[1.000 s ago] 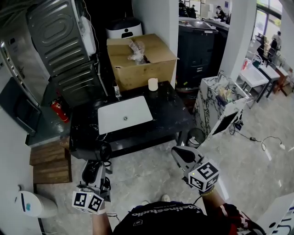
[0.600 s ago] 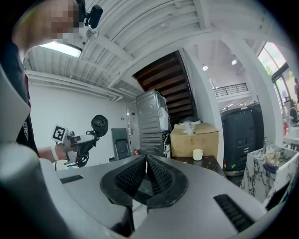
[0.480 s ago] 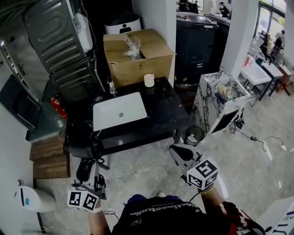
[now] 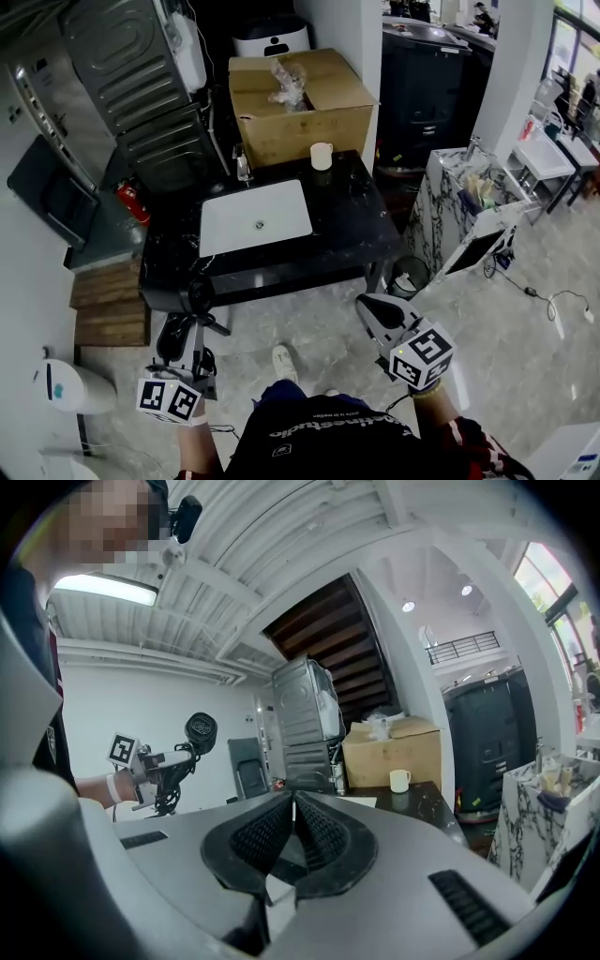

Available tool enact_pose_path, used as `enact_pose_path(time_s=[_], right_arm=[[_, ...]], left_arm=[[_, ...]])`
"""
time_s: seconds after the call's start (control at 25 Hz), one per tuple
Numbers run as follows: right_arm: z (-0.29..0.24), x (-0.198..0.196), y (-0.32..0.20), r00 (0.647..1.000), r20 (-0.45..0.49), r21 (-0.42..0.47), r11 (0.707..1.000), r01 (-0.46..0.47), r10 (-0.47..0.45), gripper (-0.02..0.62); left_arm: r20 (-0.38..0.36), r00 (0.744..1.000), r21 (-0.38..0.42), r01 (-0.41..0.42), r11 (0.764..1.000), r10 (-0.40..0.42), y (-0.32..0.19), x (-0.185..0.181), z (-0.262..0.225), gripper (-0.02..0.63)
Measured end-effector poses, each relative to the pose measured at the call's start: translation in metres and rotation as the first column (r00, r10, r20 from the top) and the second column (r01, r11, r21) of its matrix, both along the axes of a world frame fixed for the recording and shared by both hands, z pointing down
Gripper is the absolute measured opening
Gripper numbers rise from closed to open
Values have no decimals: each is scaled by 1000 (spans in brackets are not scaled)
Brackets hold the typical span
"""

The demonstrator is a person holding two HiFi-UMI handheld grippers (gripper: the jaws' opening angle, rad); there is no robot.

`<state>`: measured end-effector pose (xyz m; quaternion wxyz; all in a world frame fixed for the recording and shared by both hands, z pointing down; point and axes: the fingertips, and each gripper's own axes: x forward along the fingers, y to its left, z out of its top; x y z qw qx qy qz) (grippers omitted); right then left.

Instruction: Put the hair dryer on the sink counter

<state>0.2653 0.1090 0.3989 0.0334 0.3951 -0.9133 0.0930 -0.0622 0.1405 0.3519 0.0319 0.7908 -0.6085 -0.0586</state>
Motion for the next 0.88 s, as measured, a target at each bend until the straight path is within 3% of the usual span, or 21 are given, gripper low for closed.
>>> enact_pose_path(time_s=[0.32,0.52,0.88], right_arm=[[12,-2,-30,1000,-14,-35,999,-28,28,40],[12,-14,-75,998,-46,-35,998,-53,51,40],[2,-101,-165,996,-94,-29,1000,-10,8,40]], left_arm=[[-13,1000,2,-8,1000,8,-49,-10,7,233],[-13,1000,8,-15,1000,15,-86,-30,11,233],[-42,999,-6,22,1000,-22,-171,-117,23,233]])
